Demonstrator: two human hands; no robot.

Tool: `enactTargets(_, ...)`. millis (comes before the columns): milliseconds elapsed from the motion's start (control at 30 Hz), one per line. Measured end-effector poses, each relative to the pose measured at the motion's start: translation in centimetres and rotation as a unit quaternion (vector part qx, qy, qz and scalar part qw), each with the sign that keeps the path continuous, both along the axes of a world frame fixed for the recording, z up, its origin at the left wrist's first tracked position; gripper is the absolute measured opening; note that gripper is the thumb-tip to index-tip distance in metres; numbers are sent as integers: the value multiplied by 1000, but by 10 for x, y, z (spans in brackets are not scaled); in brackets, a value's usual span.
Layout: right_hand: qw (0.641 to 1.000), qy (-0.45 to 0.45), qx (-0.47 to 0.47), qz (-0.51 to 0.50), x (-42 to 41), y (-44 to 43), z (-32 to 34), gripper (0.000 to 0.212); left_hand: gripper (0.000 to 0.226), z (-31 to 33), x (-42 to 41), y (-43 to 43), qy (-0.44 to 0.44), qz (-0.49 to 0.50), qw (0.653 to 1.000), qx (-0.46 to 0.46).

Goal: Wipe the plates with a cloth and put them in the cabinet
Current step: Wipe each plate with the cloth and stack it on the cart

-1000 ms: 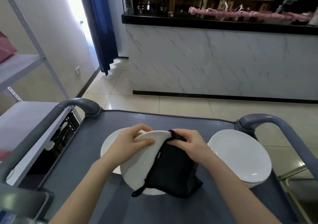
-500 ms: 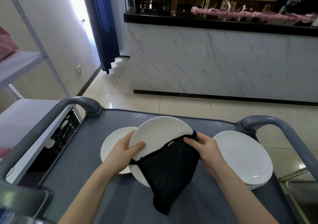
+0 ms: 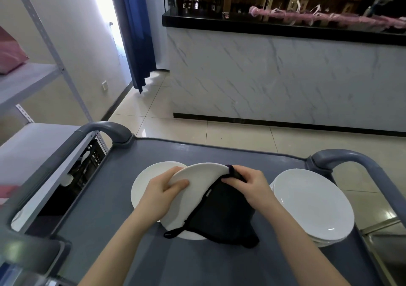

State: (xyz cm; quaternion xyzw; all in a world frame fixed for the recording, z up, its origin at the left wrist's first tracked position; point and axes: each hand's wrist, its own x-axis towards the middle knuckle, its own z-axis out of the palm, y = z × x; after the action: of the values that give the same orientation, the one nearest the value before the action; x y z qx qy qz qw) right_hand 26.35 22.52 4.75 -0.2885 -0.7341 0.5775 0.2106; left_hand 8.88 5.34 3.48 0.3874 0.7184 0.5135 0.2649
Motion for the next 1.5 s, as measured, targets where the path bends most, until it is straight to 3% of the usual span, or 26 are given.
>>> enactTargets(133,977,57,-196,-68,20,-12,-34,15,16,-7,8,-7,-132,84,986,61)
enactTargets(233,960,75,-258,-75,32,-23,-53,19,19,-13,15,-7,-205,130,966,89)
enactTargets(300,966,55,-244,-68,34,-20,-53,19,28,-13,13,-6,-209,112,969,70)
enactTargets(400,981,41,-179,-59,29,-7,-36,20,19,-5,2,-5,-179,47,982,35)
enactTargets(500,998,15,-52,-7,14,2,-8,20,14,6,-5,5,-86,-44,995,-31)
enactTargets(567,997,-37,51,49,2,2,4,19,12,8,-3,17,22,-113,989,-94)
enactTargets(667,992,-49,70,97,-7,-3,6,20,18,11,-1,27,68,-117,982,-130)
enactTargets(733,998,-5,32,52,-4,-4,3,18,25,14,-6,23,14,-71,992,-104)
enactTargets(800,993,70,-84,-39,1,-4,-4,18,26,13,-10,14,-37,-23,997,-60)
enactTargets(933,903,189,-351,-157,9,-9,-23,21,18,-6,2,3,-162,36,986,-8)
enactTargets(1033,874,187,-413,-177,15,-14,-37,25,24,-13,9,2,-186,51,981,-2)
enactTargets(1167,929,117,-322,-139,21,-8,-35,22,24,-5,2,-4,-144,-2,989,-17)
enactTargets(1300,999,-6,-19,-48,1,-1,-4,15,12,2,-7,3,-13,-79,994,-76)
enactTargets(1400,983,-91,155,31,-22,-13,10,12,8,2,-5,13,96,-92,986,-97)
enactTargets(1500,973,-103,202,51,-32,-24,11,11,18,0,-2,15,158,-86,980,-83)
